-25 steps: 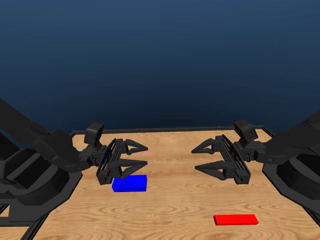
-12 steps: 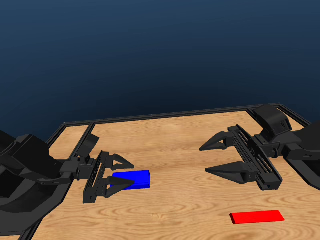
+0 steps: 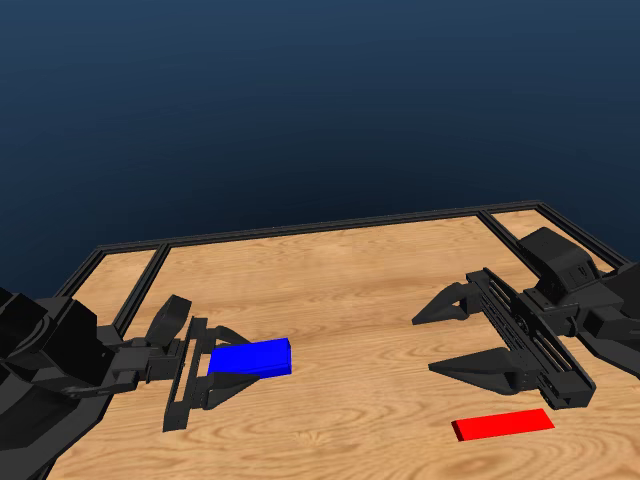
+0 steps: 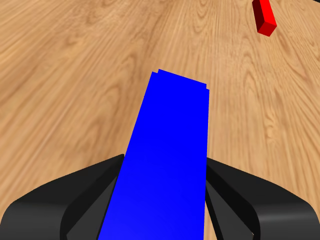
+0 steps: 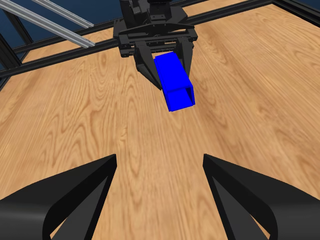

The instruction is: Insert peg into socket

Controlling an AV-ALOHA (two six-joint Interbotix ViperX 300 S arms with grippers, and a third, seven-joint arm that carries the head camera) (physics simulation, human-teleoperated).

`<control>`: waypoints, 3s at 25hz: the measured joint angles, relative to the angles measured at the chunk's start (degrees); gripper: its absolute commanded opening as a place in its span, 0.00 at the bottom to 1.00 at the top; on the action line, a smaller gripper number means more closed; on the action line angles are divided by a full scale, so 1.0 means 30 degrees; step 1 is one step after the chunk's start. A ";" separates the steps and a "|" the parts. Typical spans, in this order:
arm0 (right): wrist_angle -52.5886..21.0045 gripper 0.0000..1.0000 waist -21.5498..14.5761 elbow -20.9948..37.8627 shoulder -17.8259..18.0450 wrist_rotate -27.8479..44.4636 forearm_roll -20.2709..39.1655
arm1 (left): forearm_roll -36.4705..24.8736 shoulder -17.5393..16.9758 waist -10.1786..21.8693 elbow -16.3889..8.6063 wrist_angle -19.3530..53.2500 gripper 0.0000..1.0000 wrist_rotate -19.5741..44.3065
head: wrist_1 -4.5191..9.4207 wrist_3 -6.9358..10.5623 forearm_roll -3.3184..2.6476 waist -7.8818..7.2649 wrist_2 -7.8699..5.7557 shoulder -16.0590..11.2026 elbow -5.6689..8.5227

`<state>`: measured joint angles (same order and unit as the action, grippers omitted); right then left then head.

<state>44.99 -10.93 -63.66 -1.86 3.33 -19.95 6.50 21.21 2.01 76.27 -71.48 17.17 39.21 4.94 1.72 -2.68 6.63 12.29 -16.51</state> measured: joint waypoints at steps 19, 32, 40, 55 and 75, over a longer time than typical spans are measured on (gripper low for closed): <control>0.6705 1.00 -1.0650 -0.1085 0.7919 0.5242 -0.8746 | 0.2256 -0.5188 0.4386 -0.5643 0.8244 0.00 -0.0780 | 0.1120 -0.1799 -0.1449 0.4811 -0.1166 0.4733 -0.3298; 0.8772 0.00 -1.2025 -0.0260 0.8076 0.3436 -1.0697 | 0.3561 -0.7089 0.5452 -0.7000 1.0819 0.00 -0.2564 | 0.1702 -0.3016 -0.1661 0.5857 -0.1165 0.6731 -0.4043; 0.5284 0.00 -0.8969 0.1575 0.2730 -0.2926 -0.8231 | 0.4382 -0.8167 0.5886 -0.6481 1.1288 0.00 -0.3657 | 0.1783 -0.1596 -0.0977 0.3601 -0.0872 0.7241 -0.4143; -0.0850 0.00 -0.3919 0.5213 0.1205 -0.7126 -0.4521 | 0.4352 -0.9181 0.6394 -0.5674 1.0850 0.00 -0.4160 | 0.1528 0.0431 -0.0161 0.0430 -0.0559 0.6884 -0.4089; -0.4087 0.00 -0.2367 0.8802 0.3544 -0.4502 -0.1601 | 0.4152 -0.8212 0.6538 -0.5812 1.0641 0.00 -0.3628 | 0.1405 0.0351 -0.0100 -0.0062 -0.0704 0.6818 -0.4030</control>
<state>32.73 -18.04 -37.25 8.77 -10.17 -24.76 18.95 -3.42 21.62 58.83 -39.56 6.29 43.43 6.00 1.42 -2.87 4.52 32.75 -28.60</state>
